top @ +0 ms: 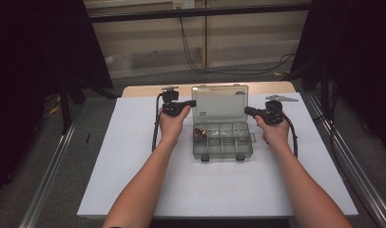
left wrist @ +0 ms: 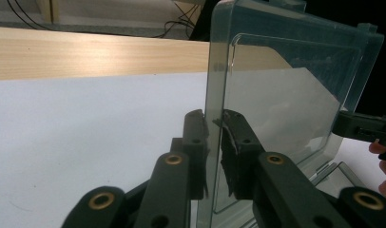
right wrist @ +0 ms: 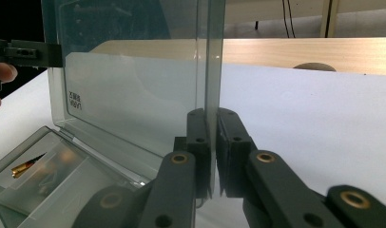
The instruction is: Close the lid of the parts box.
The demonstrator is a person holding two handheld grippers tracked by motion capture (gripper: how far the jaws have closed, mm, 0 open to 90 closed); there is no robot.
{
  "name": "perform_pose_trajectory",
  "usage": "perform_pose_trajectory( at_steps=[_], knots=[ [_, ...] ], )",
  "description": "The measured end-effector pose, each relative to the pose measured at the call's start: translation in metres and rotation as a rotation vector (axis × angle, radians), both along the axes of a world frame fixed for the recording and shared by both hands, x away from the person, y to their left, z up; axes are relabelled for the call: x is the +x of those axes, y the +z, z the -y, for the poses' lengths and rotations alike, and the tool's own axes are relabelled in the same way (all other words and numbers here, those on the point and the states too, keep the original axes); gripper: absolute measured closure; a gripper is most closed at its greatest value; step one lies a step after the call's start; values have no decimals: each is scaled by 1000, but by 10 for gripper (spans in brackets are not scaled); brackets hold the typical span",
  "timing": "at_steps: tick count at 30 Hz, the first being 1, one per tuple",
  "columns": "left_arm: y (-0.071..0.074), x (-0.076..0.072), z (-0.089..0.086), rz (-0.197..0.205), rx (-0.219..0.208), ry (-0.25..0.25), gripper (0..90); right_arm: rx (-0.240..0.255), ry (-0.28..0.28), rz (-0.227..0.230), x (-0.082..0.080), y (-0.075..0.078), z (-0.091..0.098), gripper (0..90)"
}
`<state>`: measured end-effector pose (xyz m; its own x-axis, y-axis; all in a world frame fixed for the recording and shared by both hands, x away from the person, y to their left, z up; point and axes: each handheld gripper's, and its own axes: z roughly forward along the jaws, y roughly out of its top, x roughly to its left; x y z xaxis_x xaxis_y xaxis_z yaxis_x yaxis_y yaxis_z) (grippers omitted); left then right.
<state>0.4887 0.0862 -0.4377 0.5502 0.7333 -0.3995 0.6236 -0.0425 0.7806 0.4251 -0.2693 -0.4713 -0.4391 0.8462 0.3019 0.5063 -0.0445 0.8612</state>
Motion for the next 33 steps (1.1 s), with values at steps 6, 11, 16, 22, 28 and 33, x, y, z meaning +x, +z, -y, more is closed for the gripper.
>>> perform_pose_trajectory(
  at_steps=[6,11,16,22,28,33],
  knots=[
    [2,-5,1,44,45,5,849,13,-1,-23,4,0,0,833],
    [3,-9,2,68,54,10,851,20,-28,-24,11,13,0,734],
    [2,-11,1,84,47,5,851,32,-43,-27,19,30,2,785],
    [2,-12,1,94,51,3,852,31,-36,-40,25,38,1,830],
    [2,-12,1,75,41,19,848,4,-59,-34,24,38,-2,859],
    [4,-12,-6,15,-52,8,795,-22,-80,-11,18,40,-7,863]
  ],
)
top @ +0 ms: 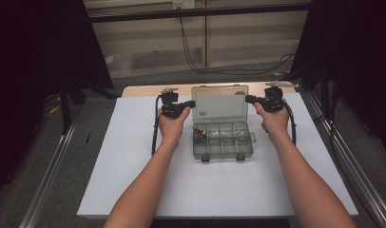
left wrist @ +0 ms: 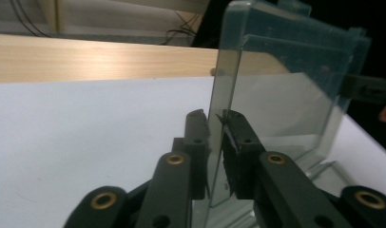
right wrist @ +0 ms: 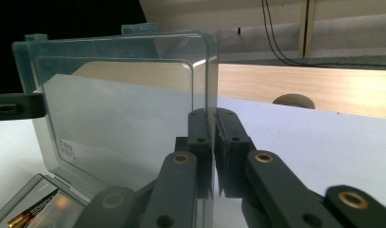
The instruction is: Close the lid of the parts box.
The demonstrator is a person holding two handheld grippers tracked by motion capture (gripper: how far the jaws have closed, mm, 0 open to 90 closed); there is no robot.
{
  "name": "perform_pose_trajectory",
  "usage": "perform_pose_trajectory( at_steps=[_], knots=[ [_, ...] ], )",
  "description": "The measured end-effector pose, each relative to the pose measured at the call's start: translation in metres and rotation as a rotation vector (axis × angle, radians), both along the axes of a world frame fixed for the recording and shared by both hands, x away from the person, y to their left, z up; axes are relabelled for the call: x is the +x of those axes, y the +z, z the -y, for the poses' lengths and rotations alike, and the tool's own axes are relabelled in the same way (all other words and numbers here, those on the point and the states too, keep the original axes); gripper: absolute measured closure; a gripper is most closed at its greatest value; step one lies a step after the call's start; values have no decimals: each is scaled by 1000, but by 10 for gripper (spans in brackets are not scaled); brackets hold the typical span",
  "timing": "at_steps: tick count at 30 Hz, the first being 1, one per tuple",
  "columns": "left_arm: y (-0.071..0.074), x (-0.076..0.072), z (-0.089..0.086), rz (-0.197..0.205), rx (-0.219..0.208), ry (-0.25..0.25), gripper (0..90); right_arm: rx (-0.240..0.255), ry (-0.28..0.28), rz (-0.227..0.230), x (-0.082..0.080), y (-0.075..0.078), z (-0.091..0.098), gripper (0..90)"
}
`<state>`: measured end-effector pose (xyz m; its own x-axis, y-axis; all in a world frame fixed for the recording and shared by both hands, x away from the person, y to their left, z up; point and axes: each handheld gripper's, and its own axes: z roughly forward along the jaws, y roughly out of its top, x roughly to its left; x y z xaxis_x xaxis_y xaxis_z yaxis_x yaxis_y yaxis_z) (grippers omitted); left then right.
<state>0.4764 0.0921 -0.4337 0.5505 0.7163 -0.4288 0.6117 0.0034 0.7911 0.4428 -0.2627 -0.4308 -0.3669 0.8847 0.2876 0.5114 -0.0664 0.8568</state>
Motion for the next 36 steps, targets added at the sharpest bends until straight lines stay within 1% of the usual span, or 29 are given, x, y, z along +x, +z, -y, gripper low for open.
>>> perform_pose_trajectory(
  at_steps=[1,2,3,4,5,7,8,9,11,14,15,16,17,19,21,24,25,27,28,29,30,32,34,36],
  knots=[
    [2,-2,-1,-5,-26,8,770,-3,-3,6,-1,0,0,864],
    [3,-3,-5,-2,-38,-3,769,-5,-8,11,-2,0,-1,863],
    [4,-5,-6,-6,-60,1,785,-8,-2,14,-3,0,-1,862],
    [5,-7,-9,2,-60,-10,794,-7,-10,15,-3,0,-1,863],
    [6,-9,-10,12,-41,-9,817,-7,-6,24,-4,-1,-1,863],
    [7,-11,-12,32,-19,-11,852,-6,-11,35,-5,-1,-2,863],
    [7,-11,-14,30,-31,-1,873,-10,-6,39,-6,-1,-1,863],
    [7,-10,-16,26,-32,12,894,-12,-6,47,-7,-1,-1,863],
    [6,-7,-18,9,-40,44,900,-15,-11,56,-10,-2,-2,863],
    [3,1,-13,-11,-19,54,900,-20,-16,70,-12,-1,-3,862],
    [2,6,-10,-33,-27,58,900,-22,-11,74,-14,-2,-2,862],
    [0,8,-9,-38,-20,63,900,-16,-19,79,-15,-2,-3,862],
    [-2,10,-6,-49,-32,78,900,-17,-18,83,-16,-2,-3,862],
    [-8,17,-3,-77,-17,72,900,-19,-16,96,-18,-3,-2,862],
    [-12,21,2,-87,-8,72,900,-21,-16,106,-20,-3,-3,860],
    [-13,24,6,-102,-39,60,900,-30,-8,121,-22,-3,-2,858],
    [-12,25,7,-90,-50,66,900,-29,2,128,-23,-4,-1,857],
    [-13,25,8,-83,-51,52,900,-29,15,139,-24,-4,0,854],
    [-12,25,9,-91,-59,47,900,-28,20,143,-24,-5,1,853],
    [-13,24,10,-89,-52,39,900,-27,22,143,-25,-4,2,852],
    [-14,24,10,-89,-51,16,900,-30,24,145,-26,-4,2,851],
    [-14,24,11,-87,-55,7,900,-35,30,146,-27,-4,2,851],
    [-14,24,9,-89,-78,-9,900,-35,31,150,-28,-3,1,850],
    [-13,23,8,-82,-72,-25,900,-37,35,152,-30,-3,2,844]
  ],
)
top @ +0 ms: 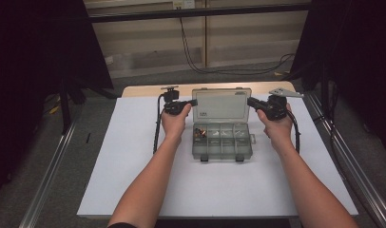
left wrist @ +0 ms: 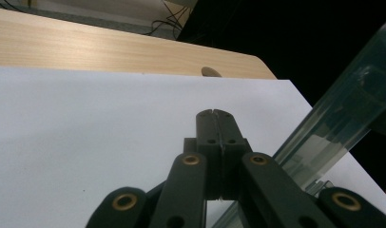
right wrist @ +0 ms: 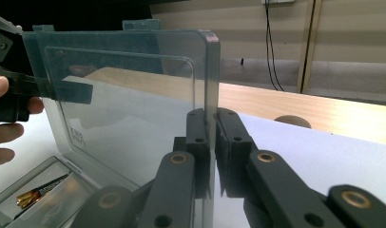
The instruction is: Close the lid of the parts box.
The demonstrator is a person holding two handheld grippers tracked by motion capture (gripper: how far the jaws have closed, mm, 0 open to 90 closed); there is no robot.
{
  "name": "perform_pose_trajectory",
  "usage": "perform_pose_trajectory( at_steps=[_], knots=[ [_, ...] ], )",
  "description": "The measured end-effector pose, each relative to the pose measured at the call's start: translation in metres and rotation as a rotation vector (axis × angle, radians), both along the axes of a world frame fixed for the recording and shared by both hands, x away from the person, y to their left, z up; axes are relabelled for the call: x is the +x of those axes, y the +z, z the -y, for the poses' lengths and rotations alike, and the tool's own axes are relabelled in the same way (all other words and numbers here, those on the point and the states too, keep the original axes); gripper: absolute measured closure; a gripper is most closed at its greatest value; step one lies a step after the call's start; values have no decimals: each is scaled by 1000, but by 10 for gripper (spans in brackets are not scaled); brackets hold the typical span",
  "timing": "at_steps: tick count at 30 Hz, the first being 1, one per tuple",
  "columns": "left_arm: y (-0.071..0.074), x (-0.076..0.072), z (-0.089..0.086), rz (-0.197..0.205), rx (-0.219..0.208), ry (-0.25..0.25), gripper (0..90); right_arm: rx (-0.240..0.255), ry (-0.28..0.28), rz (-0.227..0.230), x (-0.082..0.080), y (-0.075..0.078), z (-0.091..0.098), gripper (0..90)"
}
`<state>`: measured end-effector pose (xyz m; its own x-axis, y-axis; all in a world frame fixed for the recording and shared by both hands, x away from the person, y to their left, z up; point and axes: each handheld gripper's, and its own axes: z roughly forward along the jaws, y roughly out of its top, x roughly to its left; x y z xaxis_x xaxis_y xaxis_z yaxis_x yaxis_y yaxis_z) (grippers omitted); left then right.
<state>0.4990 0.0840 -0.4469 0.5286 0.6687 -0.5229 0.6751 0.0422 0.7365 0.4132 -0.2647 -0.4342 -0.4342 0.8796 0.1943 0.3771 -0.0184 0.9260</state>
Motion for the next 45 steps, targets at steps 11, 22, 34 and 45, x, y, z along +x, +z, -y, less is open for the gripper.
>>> perform_pose_trajectory(
  at_steps=[11,22,34,45],
  knots=[
    [9,-12,-4,63,33,-65,900,29,-15,-19,-27,2,11,627],
    [11,-29,-4,95,40,-97,900,41,-42,-55,-52,-6,32,660],
    [14,-48,-9,137,59,-112,900,67,-45,-56,-46,-1,15,867],
    [20,-69,-11,199,107,-127,900,42,-25,-29,-56,6,8,900]
  ],
)
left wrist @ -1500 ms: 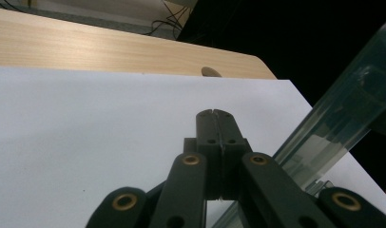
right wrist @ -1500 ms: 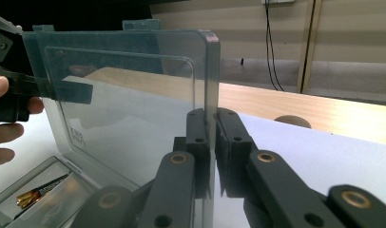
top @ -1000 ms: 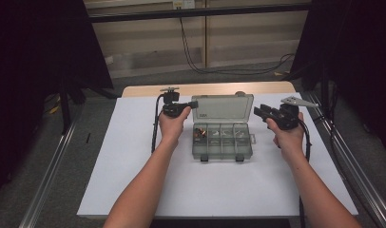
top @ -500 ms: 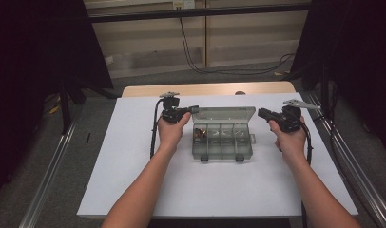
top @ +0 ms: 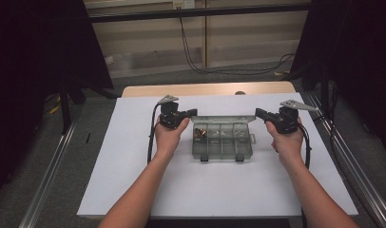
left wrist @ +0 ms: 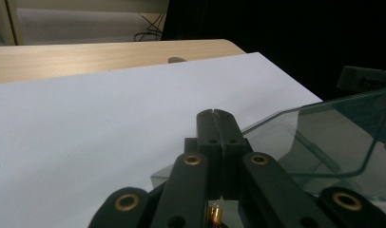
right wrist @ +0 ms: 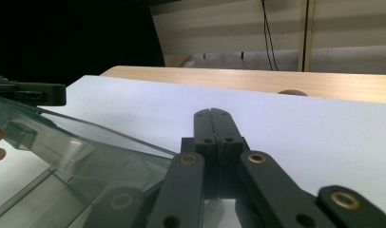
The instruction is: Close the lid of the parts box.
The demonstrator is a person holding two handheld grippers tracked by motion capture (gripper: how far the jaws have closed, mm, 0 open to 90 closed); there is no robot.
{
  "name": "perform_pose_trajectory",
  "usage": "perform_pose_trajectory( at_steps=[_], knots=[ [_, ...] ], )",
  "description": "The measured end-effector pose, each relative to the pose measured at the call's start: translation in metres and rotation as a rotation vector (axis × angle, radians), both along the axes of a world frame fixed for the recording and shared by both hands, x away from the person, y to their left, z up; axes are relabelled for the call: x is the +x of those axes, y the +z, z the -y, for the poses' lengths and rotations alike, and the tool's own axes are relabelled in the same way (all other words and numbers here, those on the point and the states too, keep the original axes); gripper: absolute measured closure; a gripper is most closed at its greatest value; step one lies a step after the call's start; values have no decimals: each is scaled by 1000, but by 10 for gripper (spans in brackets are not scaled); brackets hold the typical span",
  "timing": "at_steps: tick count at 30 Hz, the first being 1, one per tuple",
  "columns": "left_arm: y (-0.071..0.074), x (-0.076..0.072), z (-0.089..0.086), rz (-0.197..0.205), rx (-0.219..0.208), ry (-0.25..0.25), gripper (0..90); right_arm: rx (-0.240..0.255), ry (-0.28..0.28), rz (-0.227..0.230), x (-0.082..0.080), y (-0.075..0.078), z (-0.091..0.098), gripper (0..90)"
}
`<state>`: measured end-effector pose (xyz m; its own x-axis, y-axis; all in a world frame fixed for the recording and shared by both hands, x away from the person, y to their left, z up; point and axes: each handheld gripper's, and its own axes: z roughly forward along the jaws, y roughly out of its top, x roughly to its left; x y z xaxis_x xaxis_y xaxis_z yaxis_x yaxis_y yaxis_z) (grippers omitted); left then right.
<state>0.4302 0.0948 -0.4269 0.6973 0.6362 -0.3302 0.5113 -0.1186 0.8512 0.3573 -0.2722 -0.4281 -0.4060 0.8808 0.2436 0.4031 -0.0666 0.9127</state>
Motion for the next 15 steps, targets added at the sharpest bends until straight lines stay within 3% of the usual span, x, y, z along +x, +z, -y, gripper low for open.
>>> perform_pose_trajectory(
  at_steps=[6,15],
  knots=[
    [1,-11,0,22,12,-19,900,-6,25,18,-9,4,-5,900],
    [0,-32,-1,38,16,-26,900,10,80,47,-28,-2,-10,900]
  ],
)
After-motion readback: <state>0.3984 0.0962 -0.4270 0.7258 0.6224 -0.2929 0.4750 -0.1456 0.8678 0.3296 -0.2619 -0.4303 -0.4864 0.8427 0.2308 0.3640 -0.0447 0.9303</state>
